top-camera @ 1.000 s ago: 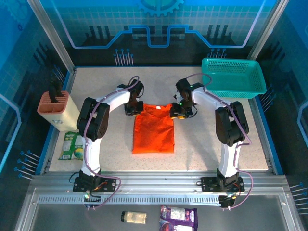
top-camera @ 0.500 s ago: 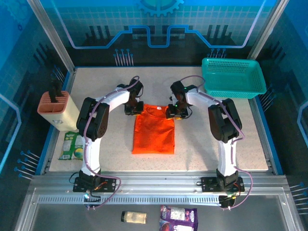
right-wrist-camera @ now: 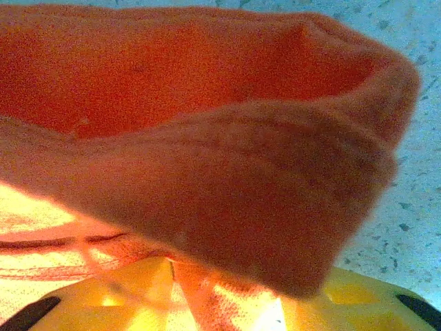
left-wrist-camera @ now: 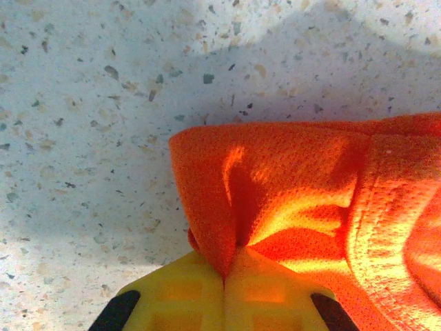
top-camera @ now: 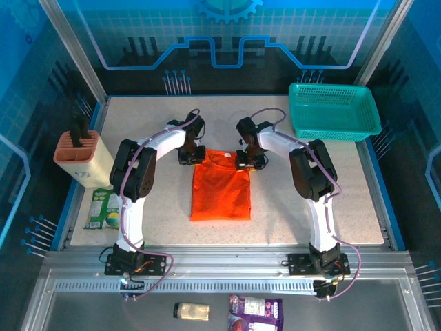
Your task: Fold the inside-out t-shirt
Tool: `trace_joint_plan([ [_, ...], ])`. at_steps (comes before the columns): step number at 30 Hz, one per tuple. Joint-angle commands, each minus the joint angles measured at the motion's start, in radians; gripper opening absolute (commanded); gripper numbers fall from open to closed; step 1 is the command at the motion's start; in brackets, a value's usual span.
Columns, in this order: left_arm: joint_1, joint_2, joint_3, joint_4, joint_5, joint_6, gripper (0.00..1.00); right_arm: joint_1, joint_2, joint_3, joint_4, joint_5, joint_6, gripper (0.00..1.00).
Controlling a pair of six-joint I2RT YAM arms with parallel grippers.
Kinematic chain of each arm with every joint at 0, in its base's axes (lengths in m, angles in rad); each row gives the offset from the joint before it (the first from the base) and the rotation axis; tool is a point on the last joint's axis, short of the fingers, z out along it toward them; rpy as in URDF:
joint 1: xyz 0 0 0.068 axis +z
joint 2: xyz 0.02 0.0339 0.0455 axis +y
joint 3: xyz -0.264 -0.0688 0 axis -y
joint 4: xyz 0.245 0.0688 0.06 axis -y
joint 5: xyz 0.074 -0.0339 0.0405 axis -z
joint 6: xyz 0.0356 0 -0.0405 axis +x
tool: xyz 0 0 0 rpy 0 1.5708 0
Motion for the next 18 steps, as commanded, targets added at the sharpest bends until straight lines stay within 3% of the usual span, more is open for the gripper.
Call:
trace_joint_plan([
  [1, 0.005, 0.041, -0.002, -0.084, -0.021, 0.019, 0.0, 0.023, 0.045, 0.002, -0.022, 0.013, 0.031, 0.43],
  [8, 0.006, 0.042, -0.007, -0.079, -0.021, 0.017, 0.0, 0.025, 0.037, -0.005, -0.006, 0.0, 0.04, 0.32],
  [18, 0.012, 0.008, -0.045, -0.024, -0.015, 0.004, 0.0, -0.003, -0.02, -0.033, 0.02, -0.004, 0.039, 0.05],
])
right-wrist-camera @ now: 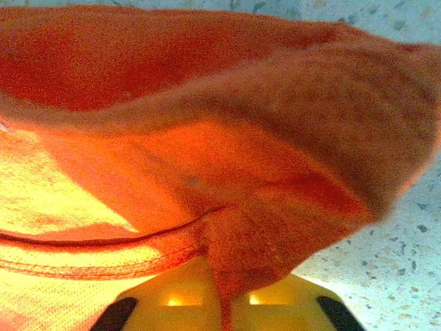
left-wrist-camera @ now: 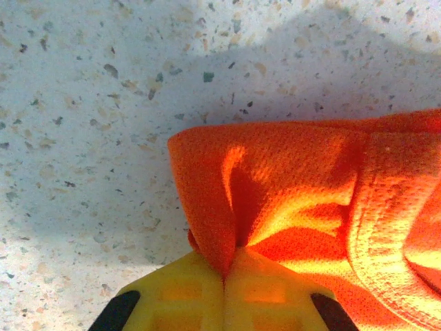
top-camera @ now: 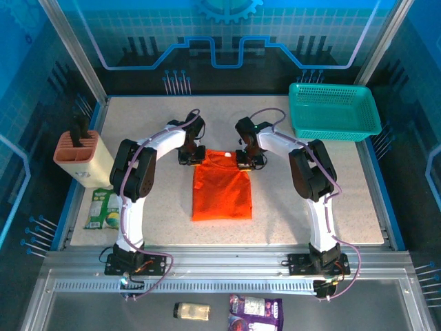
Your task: Fold the inside-out t-shirt
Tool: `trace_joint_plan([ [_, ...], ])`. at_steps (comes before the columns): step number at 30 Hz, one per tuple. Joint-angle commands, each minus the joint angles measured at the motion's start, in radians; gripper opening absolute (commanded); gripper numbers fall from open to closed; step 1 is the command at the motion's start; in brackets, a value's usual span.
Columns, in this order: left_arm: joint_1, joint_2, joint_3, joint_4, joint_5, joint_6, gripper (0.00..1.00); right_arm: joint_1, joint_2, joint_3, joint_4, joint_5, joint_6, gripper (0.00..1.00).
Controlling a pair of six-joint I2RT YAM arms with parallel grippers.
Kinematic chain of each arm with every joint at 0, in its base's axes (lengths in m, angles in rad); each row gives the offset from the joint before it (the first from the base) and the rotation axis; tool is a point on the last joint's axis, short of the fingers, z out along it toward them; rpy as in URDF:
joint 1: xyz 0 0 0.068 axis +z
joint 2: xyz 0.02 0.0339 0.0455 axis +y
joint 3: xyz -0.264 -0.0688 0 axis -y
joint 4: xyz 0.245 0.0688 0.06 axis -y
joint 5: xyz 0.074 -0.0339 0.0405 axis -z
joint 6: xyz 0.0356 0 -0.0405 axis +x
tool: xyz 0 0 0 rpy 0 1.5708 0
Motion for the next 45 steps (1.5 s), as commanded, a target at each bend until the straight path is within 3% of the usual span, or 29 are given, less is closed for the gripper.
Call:
trace_joint_plan([
  [1, 0.014, -0.004, -0.047, -0.016, -0.005, 0.004, 0.0, -0.01, -0.031, -0.036, 0.012, 0.007, 0.005, 0.02],
  [12, 0.083, -0.121, -0.044, 0.093, 0.201, -0.013, 0.0, -0.058, -0.198, -0.087, 0.149, -0.04, -0.046, 0.0],
  [19, 0.112, -0.113, 0.047, 0.117, 0.285, 0.028, 0.0, -0.119, -0.226, -0.098, 0.326, -0.162, -0.12, 0.0],
  [31, 0.179, -0.078, 0.38, 0.13, 0.401, 0.117, 0.0, -0.206, -0.217, 0.017, 0.615, -0.229, -0.244, 0.0],
  [39, 0.214, -0.023, 0.548, 0.245, 0.485, 0.197, 0.0, -0.26, -0.141, 0.006, 1.046, -0.322, -0.241, 0.0],
  [45, 0.232, 0.0, 0.489, 0.398, 0.582, 0.225, 0.0, -0.297, -0.085, -0.094, 1.433, -0.426, -0.203, 0.0],
])
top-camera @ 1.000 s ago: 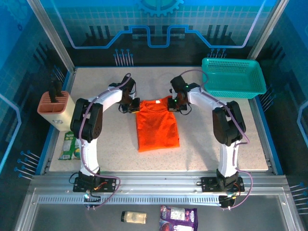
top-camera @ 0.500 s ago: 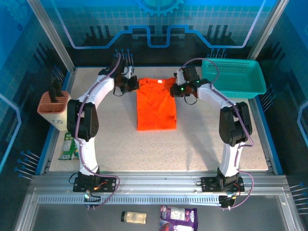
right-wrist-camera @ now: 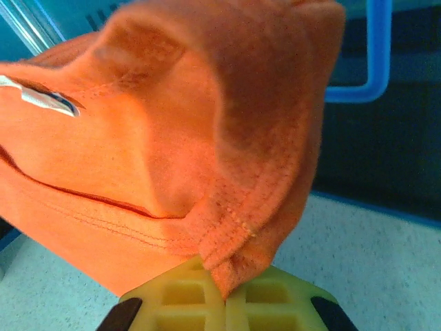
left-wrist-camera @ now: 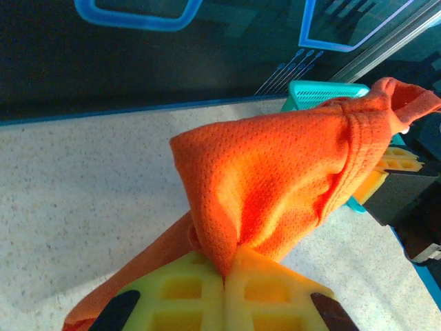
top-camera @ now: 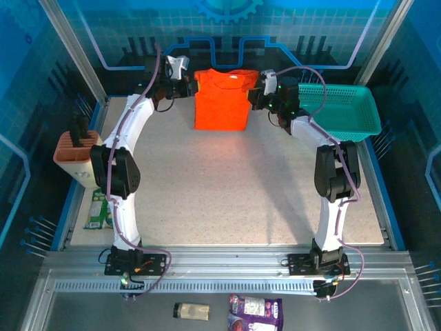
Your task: Fold the inside-out t-shirt
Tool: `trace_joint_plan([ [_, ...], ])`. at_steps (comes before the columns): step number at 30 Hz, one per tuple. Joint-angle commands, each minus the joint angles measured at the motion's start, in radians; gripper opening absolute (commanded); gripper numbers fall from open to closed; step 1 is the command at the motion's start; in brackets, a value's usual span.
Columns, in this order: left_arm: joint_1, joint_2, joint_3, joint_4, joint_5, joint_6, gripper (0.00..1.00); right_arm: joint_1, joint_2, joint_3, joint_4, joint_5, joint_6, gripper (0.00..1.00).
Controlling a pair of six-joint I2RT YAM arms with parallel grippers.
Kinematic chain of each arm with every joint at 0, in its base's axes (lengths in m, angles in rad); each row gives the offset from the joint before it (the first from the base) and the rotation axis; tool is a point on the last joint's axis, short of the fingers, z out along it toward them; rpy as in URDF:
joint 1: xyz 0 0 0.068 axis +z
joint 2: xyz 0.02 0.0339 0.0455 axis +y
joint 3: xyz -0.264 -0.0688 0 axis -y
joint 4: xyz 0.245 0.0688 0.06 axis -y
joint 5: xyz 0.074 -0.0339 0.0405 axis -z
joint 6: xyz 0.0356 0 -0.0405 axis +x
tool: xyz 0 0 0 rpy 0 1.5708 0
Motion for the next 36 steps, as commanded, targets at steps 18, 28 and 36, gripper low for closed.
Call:
trace_joint_plan([
  [18, 0.01, -0.226, -0.566, 0.335, 0.212, -0.003, 0.0, -0.003, -0.218, -0.562, 0.49, -0.191, -0.013, 0.0],
  [28, -0.017, -0.422, -0.872, 0.366, 0.196, -0.019, 0.0, 0.113, -0.417, -0.766, 0.248, -0.132, -0.11, 0.0],
  [36, -0.061, -0.566, -1.097, 0.399, 0.144, -0.069, 0.0, 0.215, -0.564, -0.878, 0.056, -0.036, -0.132, 0.0],
])
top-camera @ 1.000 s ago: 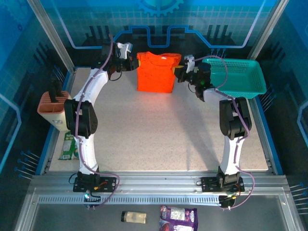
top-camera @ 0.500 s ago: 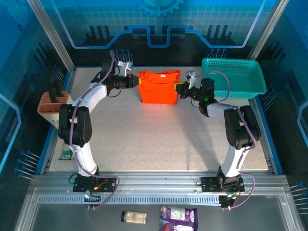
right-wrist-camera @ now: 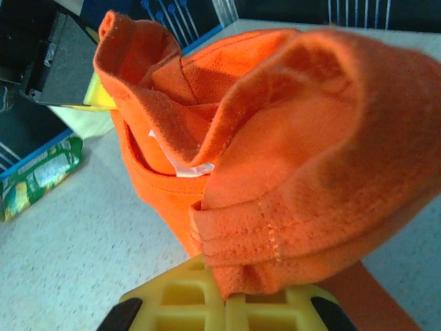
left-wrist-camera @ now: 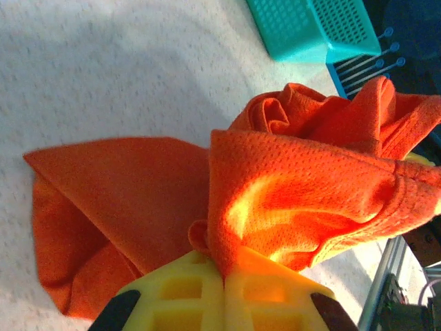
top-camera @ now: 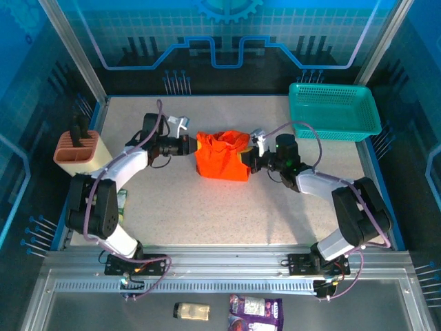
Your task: Fold the inside-out t-shirt
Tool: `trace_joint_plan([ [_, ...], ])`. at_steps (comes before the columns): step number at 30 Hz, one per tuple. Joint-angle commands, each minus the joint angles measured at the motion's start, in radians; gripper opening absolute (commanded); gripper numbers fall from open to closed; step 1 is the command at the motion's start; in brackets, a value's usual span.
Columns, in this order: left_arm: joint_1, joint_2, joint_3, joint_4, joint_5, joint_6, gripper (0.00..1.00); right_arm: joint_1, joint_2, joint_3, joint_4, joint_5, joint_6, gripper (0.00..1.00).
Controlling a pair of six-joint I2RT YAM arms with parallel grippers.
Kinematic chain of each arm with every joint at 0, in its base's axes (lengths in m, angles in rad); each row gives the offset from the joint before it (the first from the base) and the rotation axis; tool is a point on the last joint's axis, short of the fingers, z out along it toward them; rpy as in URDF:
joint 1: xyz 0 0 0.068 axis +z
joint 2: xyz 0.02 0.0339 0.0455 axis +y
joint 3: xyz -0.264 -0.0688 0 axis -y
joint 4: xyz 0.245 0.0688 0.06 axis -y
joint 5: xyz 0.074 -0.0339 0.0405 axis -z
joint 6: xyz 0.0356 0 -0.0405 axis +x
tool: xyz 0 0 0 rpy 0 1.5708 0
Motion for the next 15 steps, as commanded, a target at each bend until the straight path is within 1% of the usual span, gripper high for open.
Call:
trace_joint_plan([
  [1, -0.02, -0.073, -0.069, 0.035, -0.023, -0.032, 0.0, 0.04, -0.069, -0.042, -0.123, 0.07, -0.02, 0.0],
  [6, -0.025, -0.144, -0.164, 0.041, -0.069, -0.063, 0.0, 0.079, -0.144, -0.103, -0.202, 0.161, 0.035, 0.0],
  [10, -0.025, -0.202, -0.181, 0.029, -0.108, -0.078, 0.0, 0.09, -0.197, -0.106, -0.293, 0.221, 0.061, 0.0],
  [12, -0.026, -0.216, -0.144, 0.013, -0.129, -0.08, 0.0, 0.086, -0.211, -0.058, -0.348, 0.262, 0.06, 0.0],
  [15, -0.026, -0.221, -0.022, -0.063, -0.131, -0.056, 0.0, 0.074, -0.222, 0.082, -0.483, 0.245, 0.0, 0.0],
])
